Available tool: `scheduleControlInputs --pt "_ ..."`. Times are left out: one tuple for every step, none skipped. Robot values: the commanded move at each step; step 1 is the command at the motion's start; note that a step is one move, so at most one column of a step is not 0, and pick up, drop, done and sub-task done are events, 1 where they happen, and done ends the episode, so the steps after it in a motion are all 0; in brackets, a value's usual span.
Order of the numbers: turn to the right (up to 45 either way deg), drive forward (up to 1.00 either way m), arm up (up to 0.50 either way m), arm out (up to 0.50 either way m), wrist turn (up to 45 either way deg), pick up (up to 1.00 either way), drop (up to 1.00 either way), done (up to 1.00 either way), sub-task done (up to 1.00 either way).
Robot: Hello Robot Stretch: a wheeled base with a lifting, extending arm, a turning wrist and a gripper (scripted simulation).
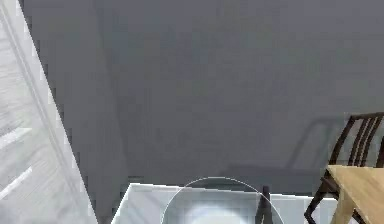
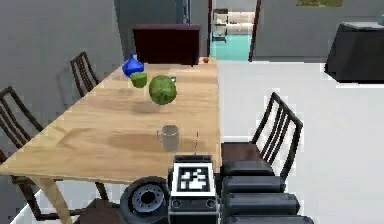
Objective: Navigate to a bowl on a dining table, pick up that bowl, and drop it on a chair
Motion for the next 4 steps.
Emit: scheduleControlInputs --pt "45.0 0.0 0.0 0.0 0.0 0.0 0.0 0.0 0.0" --pt "45.0 0.0 0.0 0.0 0.0 0.0 0.0 0.0 0.0" --pt "12.0 0.0 0.0 0.0 0.0 0.0 0.0 0.0 0.0" --pt "-45.0 0.0 0.0 0.0 0.0 0.0 0.0 0.0 0.0"
